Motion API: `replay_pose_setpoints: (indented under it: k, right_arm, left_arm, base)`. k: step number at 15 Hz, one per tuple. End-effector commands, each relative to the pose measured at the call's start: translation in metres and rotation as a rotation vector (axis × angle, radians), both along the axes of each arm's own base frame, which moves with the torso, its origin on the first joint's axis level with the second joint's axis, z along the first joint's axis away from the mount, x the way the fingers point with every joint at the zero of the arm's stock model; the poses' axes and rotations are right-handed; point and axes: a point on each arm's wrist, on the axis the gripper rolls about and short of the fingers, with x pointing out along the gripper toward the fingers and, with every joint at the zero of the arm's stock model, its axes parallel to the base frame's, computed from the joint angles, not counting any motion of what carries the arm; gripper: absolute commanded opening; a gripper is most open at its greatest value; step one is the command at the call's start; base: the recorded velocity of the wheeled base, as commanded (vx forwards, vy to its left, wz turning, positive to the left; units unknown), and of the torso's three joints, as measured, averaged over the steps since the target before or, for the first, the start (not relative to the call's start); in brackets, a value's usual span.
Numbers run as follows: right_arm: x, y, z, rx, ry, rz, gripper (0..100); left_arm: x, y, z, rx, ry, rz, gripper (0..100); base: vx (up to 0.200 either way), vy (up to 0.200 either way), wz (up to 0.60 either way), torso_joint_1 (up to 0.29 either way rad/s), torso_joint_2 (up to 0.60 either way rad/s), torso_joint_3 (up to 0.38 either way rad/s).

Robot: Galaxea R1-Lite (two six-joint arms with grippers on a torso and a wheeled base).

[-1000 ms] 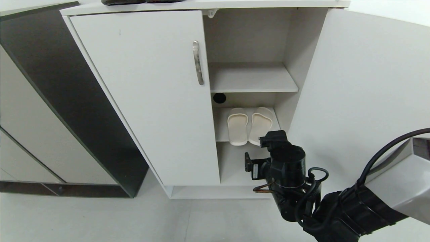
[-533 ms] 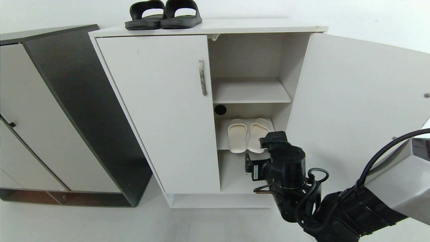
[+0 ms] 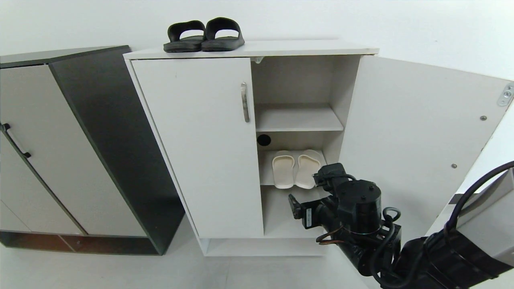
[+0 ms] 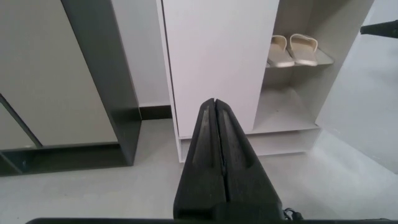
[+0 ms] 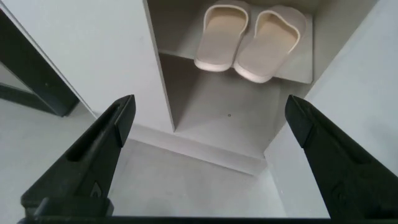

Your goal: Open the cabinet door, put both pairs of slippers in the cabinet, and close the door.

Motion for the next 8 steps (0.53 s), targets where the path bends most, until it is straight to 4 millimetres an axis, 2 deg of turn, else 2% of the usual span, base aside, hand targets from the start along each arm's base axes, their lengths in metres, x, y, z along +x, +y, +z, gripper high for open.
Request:
replay_pose_setpoints:
  k: [1,8]
  right_arm:
    - [-0.0017,-0.0014,0.0019,0.002,-0.003,0.002,100]
    - [-0.0010,-0.0015,-0.0013,-0.006,0.002,-0.003,100]
  left_arm:
    - [0.0001,0.0000,0.0000,0.000,0.000,0.000,0]
    - [0.0001,0.0000,0.0000,0.000,0.000,0.000,0]
  base:
    - [0.000,0.000,0.00,0.000,0.00,0.000]
    - [0.000,0.200,0.00,0.002,0.00,0.006]
